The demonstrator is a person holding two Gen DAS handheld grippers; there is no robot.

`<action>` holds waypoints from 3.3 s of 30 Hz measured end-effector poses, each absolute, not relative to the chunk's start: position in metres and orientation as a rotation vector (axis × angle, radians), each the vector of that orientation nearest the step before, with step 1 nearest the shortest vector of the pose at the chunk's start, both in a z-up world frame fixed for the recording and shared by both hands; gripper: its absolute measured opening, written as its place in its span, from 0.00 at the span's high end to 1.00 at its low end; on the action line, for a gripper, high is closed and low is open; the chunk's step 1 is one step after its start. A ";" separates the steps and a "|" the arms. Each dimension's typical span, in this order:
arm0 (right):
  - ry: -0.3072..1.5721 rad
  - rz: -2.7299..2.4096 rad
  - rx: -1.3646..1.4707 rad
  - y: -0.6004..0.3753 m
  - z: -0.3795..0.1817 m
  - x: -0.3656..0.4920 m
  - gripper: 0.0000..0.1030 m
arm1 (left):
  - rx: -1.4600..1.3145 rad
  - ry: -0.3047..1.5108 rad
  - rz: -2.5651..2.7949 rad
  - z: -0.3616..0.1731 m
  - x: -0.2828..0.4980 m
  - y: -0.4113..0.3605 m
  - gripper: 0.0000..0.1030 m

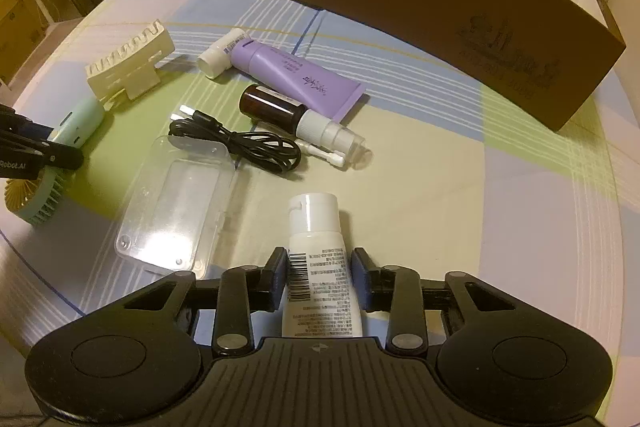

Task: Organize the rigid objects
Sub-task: 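Grasp the mint-green fan with the left tool while the right tool holds the lotion tube, then carry the fan and lotion tube into the brown box and release both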

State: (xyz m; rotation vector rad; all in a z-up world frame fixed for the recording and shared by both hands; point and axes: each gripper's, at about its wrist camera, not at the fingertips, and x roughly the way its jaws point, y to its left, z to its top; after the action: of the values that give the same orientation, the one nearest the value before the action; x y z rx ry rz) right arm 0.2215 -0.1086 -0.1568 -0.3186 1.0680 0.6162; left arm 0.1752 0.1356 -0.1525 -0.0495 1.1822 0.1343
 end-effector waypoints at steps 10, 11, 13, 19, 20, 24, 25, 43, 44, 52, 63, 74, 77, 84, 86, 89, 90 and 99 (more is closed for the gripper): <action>1.053 0.604 -0.168 -0.133 -0.141 0.227 0.69 | -0.029 1.138 0.096 -0.129 0.150 0.132 0.71; 1.049 0.604 -0.156 -0.134 -0.139 0.228 0.69 | -0.033 1.123 0.095 -0.124 0.150 0.132 0.71; 1.039 0.601 -0.141 -0.136 -0.134 0.229 0.69 | -0.025 1.086 0.098 -0.111 0.150 0.133 0.71; 1.001 0.593 -0.117 -0.139 -0.121 0.233 0.69 | -0.016 0.993 0.089 -0.077 0.153 0.132 0.71; 0.994 0.591 -0.110 -0.140 -0.118 0.233 0.69 | -0.015 0.991 0.088 -0.075 0.154 0.131 0.72; 0.962 0.585 -0.079 -0.143 -0.107 0.235 0.69 | -0.010 0.971 0.069 -0.066 0.156 0.125 0.72; 0.956 0.584 -0.074 -0.144 -0.105 0.236 0.69 | -0.009 0.968 0.062 -0.065 0.157 0.123 0.71; 0.824 0.566 0.004 -0.152 -0.062 0.257 0.69 | 0.057 0.871 -0.065 -0.040 0.209 0.086 0.71; 0.813 0.564 0.008 -0.152 -0.058 0.260 0.69 | 0.061 0.862 -0.071 -0.037 0.213 0.084 0.71; 0.724 0.553 0.028 -0.154 -0.030 0.289 0.69 | 0.092 0.777 -0.128 -0.008 0.262 0.068 0.71; 0.582 0.516 0.085 -0.151 0.014 0.366 0.69 | 0.120 0.676 -0.167 0.034 0.351 0.046 0.71; 0.542 0.415 0.118 -0.150 0.009 0.437 0.69 | 0.128 0.747 -0.183 0.015 0.435 0.032 0.71; 0.536 0.384 0.131 -0.152 0.000 0.448 0.69 | 0.107 0.744 -0.197 0.003 0.454 0.030 0.71; 0.599 0.337 0.116 -0.149 -0.038 0.470 0.69 | 0.104 0.863 -0.206 -0.037 0.484 0.023 0.71; 0.629 0.330 0.117 -0.149 -0.051 0.473 0.69 | 0.107 0.897 -0.211 -0.049 0.490 0.021 0.71; 0.665 0.325 0.115 -0.148 -0.066 0.476 0.69 | 0.118 0.939 -0.214 -0.065 0.496 0.018 0.71; 0.675 0.325 0.113 -0.148 -0.070 0.477 0.69 | 0.119 0.949 -0.215 -0.070 0.498 0.017 0.71; 0.760 0.341 0.098 -0.144 -0.086 0.487 0.68 | 0.113 1.026 -0.242 -0.088 0.511 0.016 0.71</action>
State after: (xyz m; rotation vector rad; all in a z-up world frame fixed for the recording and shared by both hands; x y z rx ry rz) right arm 0.4870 -0.1443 -0.0861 0.0979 0.7599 0.3410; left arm 0.5109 0.0162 -0.0884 0.1128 1.0256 -0.2416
